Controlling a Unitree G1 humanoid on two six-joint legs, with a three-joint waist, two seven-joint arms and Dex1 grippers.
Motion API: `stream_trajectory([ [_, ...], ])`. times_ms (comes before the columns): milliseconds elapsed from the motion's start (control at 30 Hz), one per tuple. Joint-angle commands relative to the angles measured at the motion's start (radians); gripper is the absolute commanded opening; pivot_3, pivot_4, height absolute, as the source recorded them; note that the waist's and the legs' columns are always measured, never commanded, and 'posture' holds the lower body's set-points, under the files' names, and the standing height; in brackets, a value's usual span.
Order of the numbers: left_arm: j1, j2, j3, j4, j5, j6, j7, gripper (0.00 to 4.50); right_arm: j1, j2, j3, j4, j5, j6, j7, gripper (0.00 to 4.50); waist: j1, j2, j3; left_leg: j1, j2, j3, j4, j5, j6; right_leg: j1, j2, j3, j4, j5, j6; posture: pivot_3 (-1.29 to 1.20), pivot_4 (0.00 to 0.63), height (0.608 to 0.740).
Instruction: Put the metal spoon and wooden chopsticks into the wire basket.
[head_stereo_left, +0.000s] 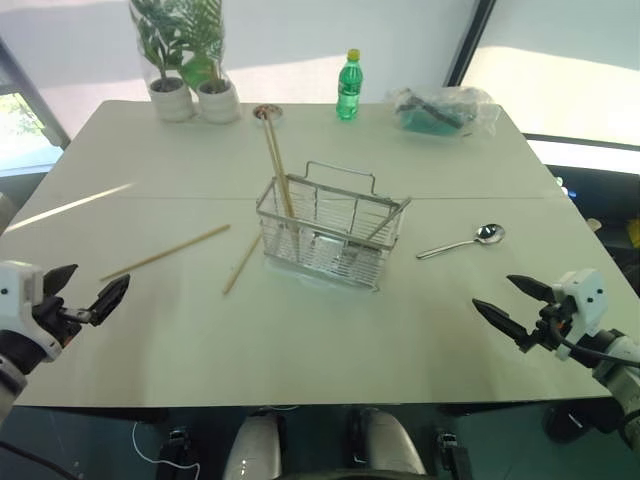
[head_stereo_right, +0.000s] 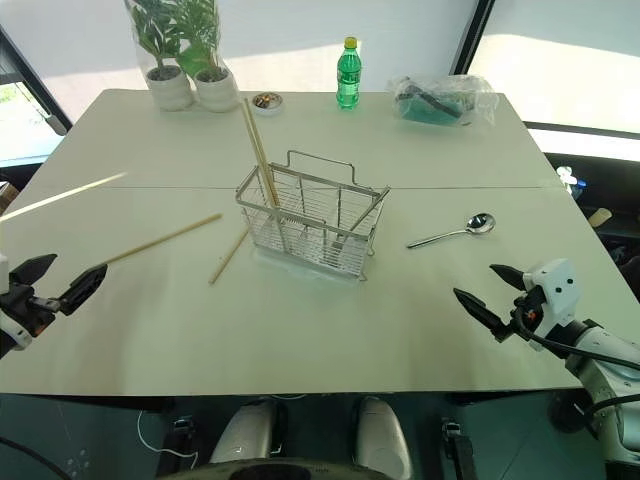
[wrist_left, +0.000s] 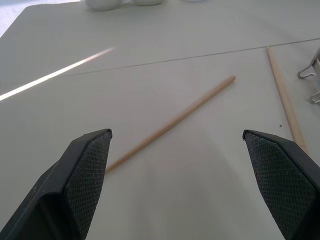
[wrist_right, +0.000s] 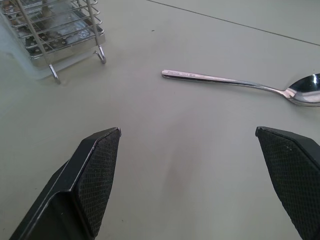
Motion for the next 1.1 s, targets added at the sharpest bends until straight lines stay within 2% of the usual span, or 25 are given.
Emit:
stream_trajectory([
  [33, -0.006, 0.016, 0.005, -0.006, 0.002, -0.014, -0.003, 4.45, -0.008, 0.007, -0.027, -0.032, 0.013, -0.005, -0.007, 4.47, 0.000, 0.000, 0.000, 0.000, 0.000, 0.000, 0.000, 0.000, 0.000, 0.000, 0.000, 0.000, 0.000, 0.000, 0.000, 0.00, 0.150, 0.717],
  [733, -0.027, 0.020, -0.002, 0.005, 0.002, -0.014, 0.002, 4.45, -0.017, 0.007, -0.033, -0.024, 0.006, -0.010, -0.022, 4.47, 0.000, 0.000, 0.000, 0.000, 0.000, 0.000, 0.000, 0.000, 0.000, 0.000, 0.000, 0.000, 0.000, 0.000, 0.000, 0.00, 0.150, 0.717],
  [933, -0.095, 0.044, -0.041, -0.059, -0.049, 0.045, 0.023, 4.45, -0.093, -0.082, -0.032, 0.020, -0.031, -0.029, 0.024, 4.47, 0.000, 0.000, 0.000, 0.000, 0.000, 0.000, 0.000, 0.000, 0.000, 0.000, 0.000, 0.000, 0.000, 0.000, 0.000, 0.00, 0.150, 0.717],
  [1100, -0.243, 0.176, -0.113, -0.060, -0.144, 0.133, -0.052, 4.45, -0.255, -0.221, 0.033, 0.103, -0.100, -0.091, 0.123, 4.47, 0.000, 0.001, 0.001, 0.000, 0.000, 0.001, 0.001, 0.000, 0.000, 0.000, 0.001, 0.000, 0.001, 0.000, 0.000, 0.00, 0.150, 0.717],
])
